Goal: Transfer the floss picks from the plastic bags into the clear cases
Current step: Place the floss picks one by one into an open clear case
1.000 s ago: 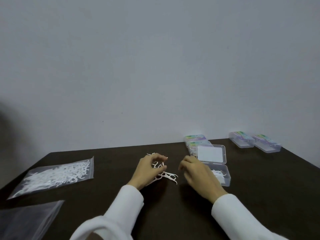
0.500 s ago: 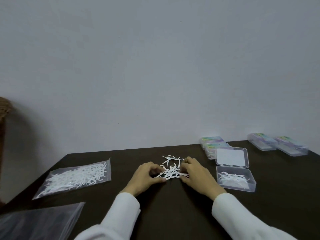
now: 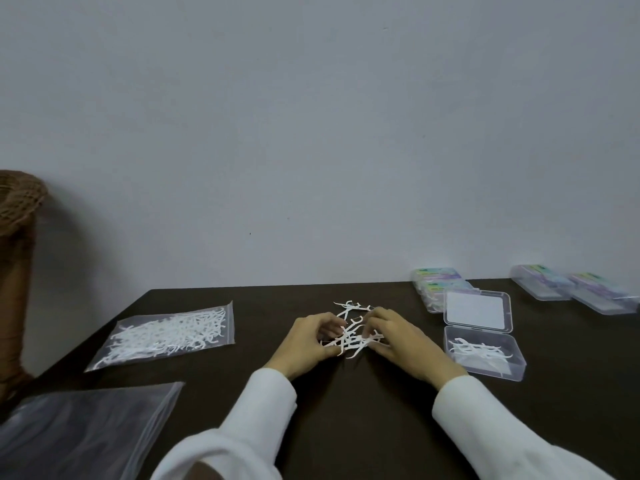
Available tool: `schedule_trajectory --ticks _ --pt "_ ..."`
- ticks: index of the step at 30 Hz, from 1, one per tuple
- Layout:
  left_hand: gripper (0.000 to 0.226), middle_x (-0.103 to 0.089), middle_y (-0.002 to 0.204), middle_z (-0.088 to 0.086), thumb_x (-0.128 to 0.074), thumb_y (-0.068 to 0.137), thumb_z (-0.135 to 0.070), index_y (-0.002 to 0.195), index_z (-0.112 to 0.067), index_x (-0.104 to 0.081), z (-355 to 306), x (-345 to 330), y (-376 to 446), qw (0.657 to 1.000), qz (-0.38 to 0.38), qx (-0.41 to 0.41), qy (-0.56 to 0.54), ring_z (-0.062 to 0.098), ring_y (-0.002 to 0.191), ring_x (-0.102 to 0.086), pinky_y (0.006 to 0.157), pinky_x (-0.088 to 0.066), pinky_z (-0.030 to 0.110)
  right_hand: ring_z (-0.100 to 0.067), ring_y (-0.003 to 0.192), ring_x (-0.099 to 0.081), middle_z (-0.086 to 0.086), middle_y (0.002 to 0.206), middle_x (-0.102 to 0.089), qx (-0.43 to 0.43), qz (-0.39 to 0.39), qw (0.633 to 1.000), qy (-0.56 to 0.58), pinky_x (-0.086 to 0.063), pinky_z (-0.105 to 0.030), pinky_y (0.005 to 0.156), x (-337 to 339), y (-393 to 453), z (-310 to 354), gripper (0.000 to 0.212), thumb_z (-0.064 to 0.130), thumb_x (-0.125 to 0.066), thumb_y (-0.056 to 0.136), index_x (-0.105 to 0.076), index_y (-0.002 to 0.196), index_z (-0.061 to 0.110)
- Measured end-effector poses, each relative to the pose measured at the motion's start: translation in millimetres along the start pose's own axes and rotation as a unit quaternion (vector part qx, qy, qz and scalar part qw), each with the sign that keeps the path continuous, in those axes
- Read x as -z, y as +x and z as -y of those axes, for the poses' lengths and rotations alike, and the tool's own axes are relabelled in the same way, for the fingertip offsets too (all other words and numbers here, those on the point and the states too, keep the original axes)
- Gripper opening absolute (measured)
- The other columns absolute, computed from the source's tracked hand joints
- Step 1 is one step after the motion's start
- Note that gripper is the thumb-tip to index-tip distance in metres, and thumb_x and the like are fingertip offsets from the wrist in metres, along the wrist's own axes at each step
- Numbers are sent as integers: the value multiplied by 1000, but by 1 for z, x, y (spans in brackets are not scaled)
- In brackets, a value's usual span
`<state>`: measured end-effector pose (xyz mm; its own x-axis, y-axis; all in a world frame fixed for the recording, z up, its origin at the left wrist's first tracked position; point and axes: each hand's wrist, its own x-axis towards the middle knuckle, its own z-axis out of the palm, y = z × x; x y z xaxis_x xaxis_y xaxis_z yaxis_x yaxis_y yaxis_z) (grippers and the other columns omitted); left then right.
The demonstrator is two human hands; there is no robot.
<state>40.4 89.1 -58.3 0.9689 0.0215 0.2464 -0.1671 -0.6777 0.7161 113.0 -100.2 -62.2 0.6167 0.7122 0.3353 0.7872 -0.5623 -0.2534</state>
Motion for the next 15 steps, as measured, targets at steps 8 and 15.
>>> schedule_trajectory --ticks 8,15 --pt "28 -70 102 -10 -59 82 -10 104 -24 -70 -13 8 -4 998 -41 34 22 -3 91 -62 84 -48 12 -9 107 -50 8 110 -55 -18 -3 1000 -20 -41 -24 84 6 -5 5 19 34 -54 91 -57 108 26" --pt "60 -55 105 -14 -69 67 -66 111 -26 -60 -24 -7 -4 973 -14 83 215 5 102 -50 80 -37 24 -13 118 -45 6 123 -51 -73 24 997 -1 -42 -32 94 5 -5 13 41 41 -56 88 -51 125 23"
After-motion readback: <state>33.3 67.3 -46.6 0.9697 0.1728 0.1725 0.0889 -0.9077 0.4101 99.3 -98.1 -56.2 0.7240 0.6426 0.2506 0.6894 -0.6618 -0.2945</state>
